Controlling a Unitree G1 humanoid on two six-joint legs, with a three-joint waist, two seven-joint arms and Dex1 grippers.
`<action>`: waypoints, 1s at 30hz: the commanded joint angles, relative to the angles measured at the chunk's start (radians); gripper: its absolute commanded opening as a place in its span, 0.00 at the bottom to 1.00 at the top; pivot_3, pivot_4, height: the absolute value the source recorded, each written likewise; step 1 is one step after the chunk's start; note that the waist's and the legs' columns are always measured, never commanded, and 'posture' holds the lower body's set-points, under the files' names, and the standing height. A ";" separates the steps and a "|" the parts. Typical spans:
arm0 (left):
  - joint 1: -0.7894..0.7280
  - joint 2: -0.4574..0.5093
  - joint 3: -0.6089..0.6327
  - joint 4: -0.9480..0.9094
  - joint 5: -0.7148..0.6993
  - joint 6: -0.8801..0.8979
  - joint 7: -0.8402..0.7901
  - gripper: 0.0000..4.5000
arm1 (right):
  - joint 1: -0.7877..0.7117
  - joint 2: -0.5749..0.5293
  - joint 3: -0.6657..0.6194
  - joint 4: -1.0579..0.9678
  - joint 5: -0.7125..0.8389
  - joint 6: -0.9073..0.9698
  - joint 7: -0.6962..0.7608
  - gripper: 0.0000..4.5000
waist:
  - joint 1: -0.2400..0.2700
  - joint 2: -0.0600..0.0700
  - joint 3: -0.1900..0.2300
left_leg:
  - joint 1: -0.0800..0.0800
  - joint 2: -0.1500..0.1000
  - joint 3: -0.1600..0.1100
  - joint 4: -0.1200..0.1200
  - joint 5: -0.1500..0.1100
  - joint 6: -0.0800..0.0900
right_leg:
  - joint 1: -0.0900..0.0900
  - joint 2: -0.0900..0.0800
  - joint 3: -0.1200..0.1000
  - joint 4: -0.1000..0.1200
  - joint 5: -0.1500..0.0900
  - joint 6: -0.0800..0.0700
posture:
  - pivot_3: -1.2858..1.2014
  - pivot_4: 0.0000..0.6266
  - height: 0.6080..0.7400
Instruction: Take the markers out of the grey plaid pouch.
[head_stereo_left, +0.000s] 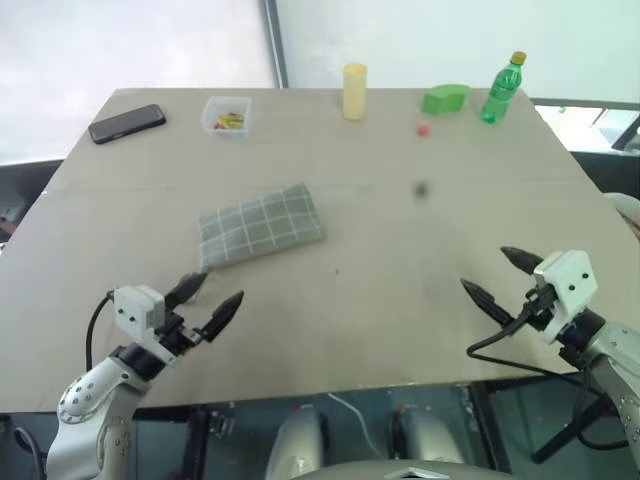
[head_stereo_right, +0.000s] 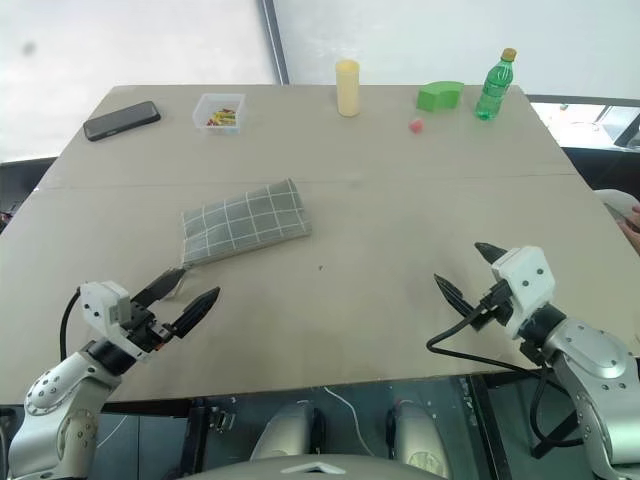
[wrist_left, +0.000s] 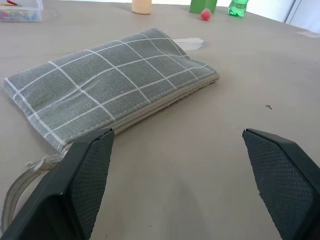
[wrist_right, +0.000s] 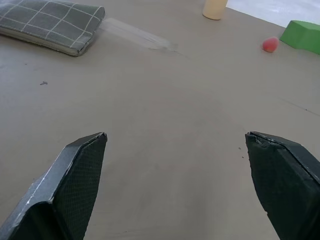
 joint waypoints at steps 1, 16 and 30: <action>-0.015 0.012 0.011 -0.037 -0.008 0.005 0.018 0.95 | -0.026 0.007 0.008 -0.033 0.003 -0.003 -0.017 1.00 | 0.000 0.000 0.000 | 0.000 0.000 0.000 0.000 0.000 0.000 | 0.000 0.000 0.000 0.000 0.000 0.000 | 0.52 0.24 1.00; -0.255 0.192 0.043 0.268 0.224 -0.179 0.144 0.95 | -0.084 0.049 0.072 -0.037 -0.023 -0.011 -0.074 1.00 | 0.001 0.000 0.000 | 0.000 0.000 -0.001 0.000 0.000 0.000 | 0.000 0.001 0.000 0.001 0.000 0.000 | 0.52 0.24 1.00; -0.663 0.510 -0.295 1.116 0.719 -1.142 0.106 0.95 | -0.098 0.079 0.087 -0.076 0.102 -0.118 0.063 1.00 | 0.004 0.000 0.001 | -0.002 -0.001 0.002 0.000 0.001 -0.002 | -0.001 0.000 -0.002 -0.001 0.000 0.000 | 0.52 0.24 1.00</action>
